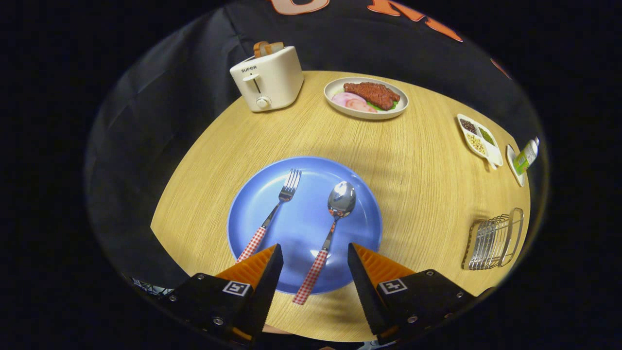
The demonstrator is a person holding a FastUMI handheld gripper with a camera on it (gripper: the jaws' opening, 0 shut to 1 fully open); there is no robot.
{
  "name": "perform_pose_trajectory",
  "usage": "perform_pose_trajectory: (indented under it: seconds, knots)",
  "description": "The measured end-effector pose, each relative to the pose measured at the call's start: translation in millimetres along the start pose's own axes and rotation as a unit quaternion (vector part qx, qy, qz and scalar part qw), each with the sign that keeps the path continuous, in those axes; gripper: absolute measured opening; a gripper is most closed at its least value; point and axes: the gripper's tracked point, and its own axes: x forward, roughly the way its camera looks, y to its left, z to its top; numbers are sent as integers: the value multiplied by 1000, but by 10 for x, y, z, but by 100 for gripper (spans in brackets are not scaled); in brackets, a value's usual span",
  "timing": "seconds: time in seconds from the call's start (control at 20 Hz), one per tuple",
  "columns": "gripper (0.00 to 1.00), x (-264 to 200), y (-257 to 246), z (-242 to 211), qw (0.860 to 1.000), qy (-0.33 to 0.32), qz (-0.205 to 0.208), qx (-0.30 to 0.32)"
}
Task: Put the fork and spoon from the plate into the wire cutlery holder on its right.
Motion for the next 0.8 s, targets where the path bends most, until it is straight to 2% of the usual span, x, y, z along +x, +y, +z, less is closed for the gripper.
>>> perform_pose_trajectory:
  seconds: [0.2, 0.4, 0.8]
  knots:
    - [72, 105, -44, -44, 999, 37, -21, -10]
    - [60, 132, 49, -139, 997, 79, -14, -9]
    - [42, 185, -23, -219, 993, 109, -41, -30]
